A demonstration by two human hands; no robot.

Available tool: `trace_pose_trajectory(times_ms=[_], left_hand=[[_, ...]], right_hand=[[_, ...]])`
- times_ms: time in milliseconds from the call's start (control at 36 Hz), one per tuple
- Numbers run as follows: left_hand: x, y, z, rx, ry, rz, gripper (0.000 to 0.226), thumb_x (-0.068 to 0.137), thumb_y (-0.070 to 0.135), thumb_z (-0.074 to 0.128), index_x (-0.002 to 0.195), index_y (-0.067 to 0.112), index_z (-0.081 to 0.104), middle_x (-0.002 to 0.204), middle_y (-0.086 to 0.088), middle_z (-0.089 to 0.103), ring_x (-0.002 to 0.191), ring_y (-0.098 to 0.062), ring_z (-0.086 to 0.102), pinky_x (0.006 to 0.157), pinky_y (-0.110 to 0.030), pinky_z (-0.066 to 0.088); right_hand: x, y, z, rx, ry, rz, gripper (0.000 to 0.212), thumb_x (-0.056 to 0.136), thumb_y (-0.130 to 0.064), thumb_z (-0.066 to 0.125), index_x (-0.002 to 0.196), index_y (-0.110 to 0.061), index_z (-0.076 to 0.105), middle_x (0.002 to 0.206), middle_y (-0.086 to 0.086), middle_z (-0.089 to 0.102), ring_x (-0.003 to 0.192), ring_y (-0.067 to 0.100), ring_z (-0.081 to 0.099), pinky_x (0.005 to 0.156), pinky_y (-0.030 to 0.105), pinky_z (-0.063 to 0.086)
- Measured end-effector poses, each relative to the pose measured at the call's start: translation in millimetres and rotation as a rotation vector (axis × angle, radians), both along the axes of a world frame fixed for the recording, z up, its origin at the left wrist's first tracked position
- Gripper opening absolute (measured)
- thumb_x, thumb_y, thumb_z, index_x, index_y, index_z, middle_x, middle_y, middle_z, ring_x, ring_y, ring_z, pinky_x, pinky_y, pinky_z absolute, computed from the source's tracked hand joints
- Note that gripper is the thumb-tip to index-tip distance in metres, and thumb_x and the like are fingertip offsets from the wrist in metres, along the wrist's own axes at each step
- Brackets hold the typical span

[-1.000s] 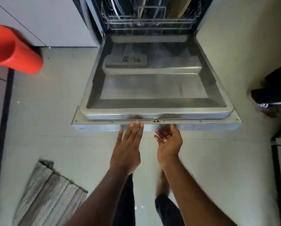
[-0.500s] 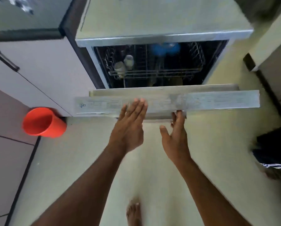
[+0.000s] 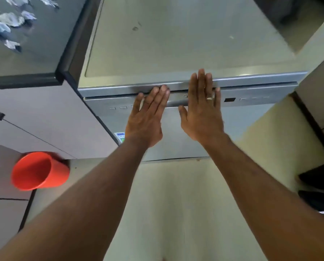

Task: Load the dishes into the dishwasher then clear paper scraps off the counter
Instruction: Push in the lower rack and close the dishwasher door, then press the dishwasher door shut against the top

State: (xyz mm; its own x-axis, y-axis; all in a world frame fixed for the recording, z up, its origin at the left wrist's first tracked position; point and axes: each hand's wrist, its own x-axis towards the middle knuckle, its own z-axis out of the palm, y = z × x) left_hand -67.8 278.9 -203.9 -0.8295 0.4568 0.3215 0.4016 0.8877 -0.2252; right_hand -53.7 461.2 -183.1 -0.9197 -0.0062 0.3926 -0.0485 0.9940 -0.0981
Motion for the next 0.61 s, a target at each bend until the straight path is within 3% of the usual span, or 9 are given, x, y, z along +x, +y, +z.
trace_pose_trajectory(times_ms=[111,194,306,389,500,611], left_hand=[[-13,-3,-9,-0.038,0.056,-0.034,0.101,0.084,0.030,0.060,0.160,0.014,-0.005,0.169,-0.001,-0.004,0.155,-0.019,-0.001,0.123,-0.047,-0.009],[-19,-2,-16,-0.042,0.079,-0.036,0.107,0.081,0.034,0.064,0.159,0.015,-0.007,0.168,-0.002,-0.005,0.154,-0.020,0.002,0.121,-0.047,-0.012],[-30,-3,-25,-0.066,0.123,-0.049,0.112,0.076,0.040,0.067,0.158,0.017,-0.006,0.164,0.000,-0.003,0.152,-0.020,0.003,0.119,-0.048,-0.016],[-29,-4,-25,-0.084,0.075,-0.035,0.116,0.076,0.044,0.066,0.157,0.017,-0.013,0.164,-0.001,-0.010,0.151,-0.021,-0.005,0.118,-0.048,-0.018],[-17,-3,-15,-0.106,-0.038,-0.031,0.119,0.081,0.047,0.062,0.153,0.014,-0.027,0.161,-0.004,-0.029,0.150,-0.022,-0.022,0.118,-0.048,-0.021],[1,-6,9,-0.084,-0.122,-0.072,0.110,0.079,0.036,0.063,0.160,0.012,-0.007,0.168,-0.004,-0.011,0.155,-0.022,-0.010,0.124,-0.051,-0.001]], right_hand=[[-20,5,-24,0.077,0.025,0.000,0.095,0.099,-0.059,0.039,0.155,-0.007,-0.016,0.166,0.019,-0.001,0.153,0.036,-0.003,0.121,0.062,0.001],[-32,-3,-31,0.061,-0.017,-0.065,0.098,0.097,-0.067,0.033,0.146,-0.008,-0.029,0.164,0.022,-0.004,0.149,0.036,-0.012,0.115,0.066,-0.010],[-38,-4,-33,0.058,-0.047,-0.081,0.096,0.096,-0.071,0.032,0.152,-0.007,-0.011,0.163,0.027,-0.003,0.149,0.043,-0.007,0.112,0.067,-0.014],[-37,-5,-32,0.063,-0.100,-0.067,0.099,0.094,-0.074,0.033,0.152,-0.006,-0.009,0.162,0.029,-0.004,0.148,0.050,-0.005,0.110,0.070,-0.010],[-32,-1,-30,0.106,-0.160,-0.080,0.111,0.086,-0.080,0.037,0.144,-0.017,-0.035,0.150,0.019,-0.038,0.139,0.036,-0.035,0.112,0.067,-0.012],[-15,-2,-11,0.153,-0.260,-0.081,0.131,0.081,-0.075,0.049,0.135,-0.010,-0.050,0.148,0.017,-0.046,0.136,0.037,-0.045,0.116,0.065,-0.012]])
